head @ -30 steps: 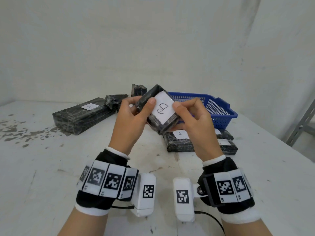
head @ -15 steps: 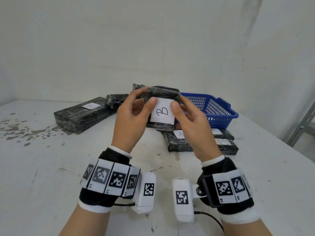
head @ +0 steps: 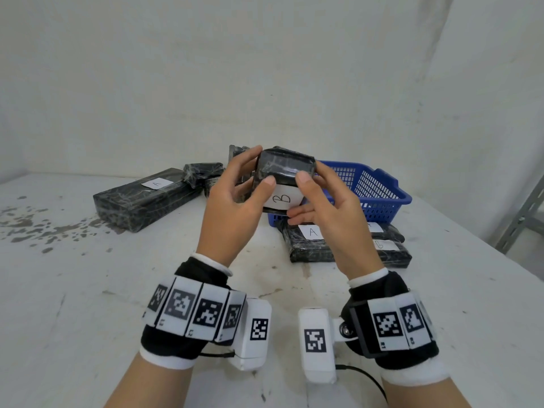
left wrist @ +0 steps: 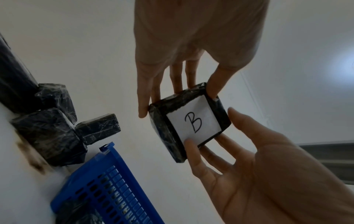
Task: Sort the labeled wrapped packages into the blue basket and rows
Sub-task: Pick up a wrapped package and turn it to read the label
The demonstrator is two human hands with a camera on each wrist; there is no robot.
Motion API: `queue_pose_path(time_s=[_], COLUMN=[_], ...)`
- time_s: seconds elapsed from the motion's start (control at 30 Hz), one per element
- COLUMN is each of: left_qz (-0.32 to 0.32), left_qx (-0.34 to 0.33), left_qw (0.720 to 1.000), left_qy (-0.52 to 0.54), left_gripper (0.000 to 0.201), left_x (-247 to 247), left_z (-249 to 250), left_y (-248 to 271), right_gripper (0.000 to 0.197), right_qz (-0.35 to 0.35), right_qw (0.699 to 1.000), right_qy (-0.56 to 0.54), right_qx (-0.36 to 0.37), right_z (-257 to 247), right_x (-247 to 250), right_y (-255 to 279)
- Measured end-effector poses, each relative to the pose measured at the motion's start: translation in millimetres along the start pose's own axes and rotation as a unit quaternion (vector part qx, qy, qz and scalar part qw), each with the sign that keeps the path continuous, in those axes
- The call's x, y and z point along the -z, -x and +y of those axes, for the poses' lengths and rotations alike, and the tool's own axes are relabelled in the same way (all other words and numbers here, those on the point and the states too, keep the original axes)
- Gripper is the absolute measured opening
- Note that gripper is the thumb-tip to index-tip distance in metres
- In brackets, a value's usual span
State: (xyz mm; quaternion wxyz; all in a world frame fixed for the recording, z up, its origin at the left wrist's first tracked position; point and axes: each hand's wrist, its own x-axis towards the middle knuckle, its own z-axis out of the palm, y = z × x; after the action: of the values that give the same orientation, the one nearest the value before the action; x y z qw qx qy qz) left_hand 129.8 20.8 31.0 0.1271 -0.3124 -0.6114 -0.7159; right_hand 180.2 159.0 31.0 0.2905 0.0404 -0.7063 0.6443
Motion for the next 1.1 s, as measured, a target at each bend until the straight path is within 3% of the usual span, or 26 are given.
queue_pose_path(time_s=[0.03,0.33,0.87,1.0,1.1], left_qz=[-0.002,0.019,0.016,0.009,-0.023], left_qx=[0.009,0.042,0.024,0.044,0.081], left_qw=[1.000,0.999,0.997,0.995,0.992], left_qy=[0.011,0.024,0.073,0.084,0.091], left_gripper=[0.040,0.037,0.018,0.010,0.013], left_x=[0.1,-1.1,-0.6,-0.3,-0.9], left_z=[1.3,4.6,-0.2,1.4,1.0], left_y=[0.2,0.5,-1.2,-1.7,-1.3], right_gripper=[0.025,0.033,0.020,0.010,0.014], right_qz=[0.003,0.008,0.026,0.022,0.023], right_qw=[1.000,1.000,0.998,0.997,0.994], right_qy=[-0.002,-0.001,-0.004,-0.003,0.011], right_qx=[0.005,0.027,0.065,0.078,0.106], right_z=[-1.0,0.6,1.2,1.0,4.0], right_x=[0.0,-1.0,-1.7,-1.4,-2.0], right_y=[0.3,2.2,2.5,3.1,1.9])
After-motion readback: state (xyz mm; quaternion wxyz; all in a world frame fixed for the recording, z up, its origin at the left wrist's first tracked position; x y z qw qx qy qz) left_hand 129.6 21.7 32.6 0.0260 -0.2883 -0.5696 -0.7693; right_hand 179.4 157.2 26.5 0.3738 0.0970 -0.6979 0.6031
